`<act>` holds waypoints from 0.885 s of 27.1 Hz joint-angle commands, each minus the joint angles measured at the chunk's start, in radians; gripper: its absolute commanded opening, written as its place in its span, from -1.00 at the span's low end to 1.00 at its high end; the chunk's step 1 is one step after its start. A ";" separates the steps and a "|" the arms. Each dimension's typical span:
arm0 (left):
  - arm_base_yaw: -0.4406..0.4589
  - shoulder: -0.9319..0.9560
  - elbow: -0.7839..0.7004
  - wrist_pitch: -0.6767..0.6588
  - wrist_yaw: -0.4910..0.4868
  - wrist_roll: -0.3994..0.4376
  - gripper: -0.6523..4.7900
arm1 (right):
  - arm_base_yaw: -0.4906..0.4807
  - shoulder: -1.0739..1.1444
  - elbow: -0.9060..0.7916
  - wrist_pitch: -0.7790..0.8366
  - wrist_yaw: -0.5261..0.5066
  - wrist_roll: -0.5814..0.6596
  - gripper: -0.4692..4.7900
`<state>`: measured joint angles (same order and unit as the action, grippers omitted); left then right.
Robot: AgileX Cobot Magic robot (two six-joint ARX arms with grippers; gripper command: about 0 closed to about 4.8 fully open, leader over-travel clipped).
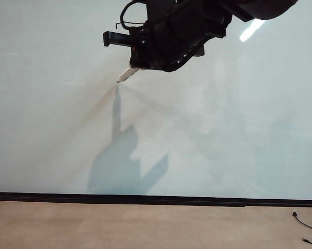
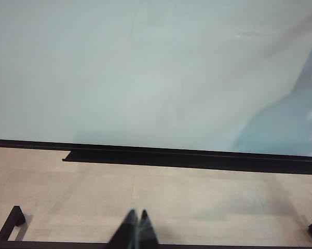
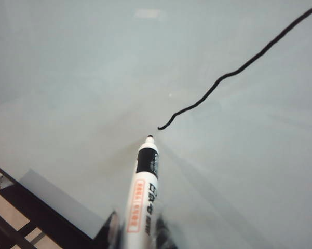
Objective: Pick up the pen on the shelf to the right of the whiteboard and write the letter Z.
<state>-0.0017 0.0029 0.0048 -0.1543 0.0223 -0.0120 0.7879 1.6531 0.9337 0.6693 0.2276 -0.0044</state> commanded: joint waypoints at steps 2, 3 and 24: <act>0.000 0.000 0.002 0.005 0.000 0.004 -0.78 | -0.013 -0.001 0.005 0.046 -0.021 0.005 -0.84; 0.000 0.000 0.002 0.005 0.000 0.004 -0.78 | -0.017 -0.001 0.005 0.046 -0.022 0.005 -0.84; 0.000 0.000 0.002 0.005 0.000 0.004 -0.78 | -0.016 -0.022 0.001 -0.001 0.092 0.005 -0.84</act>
<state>-0.0017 0.0029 0.0048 -0.1543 0.0223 -0.0124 0.7761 1.6444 0.9337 0.6640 0.2729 -0.0032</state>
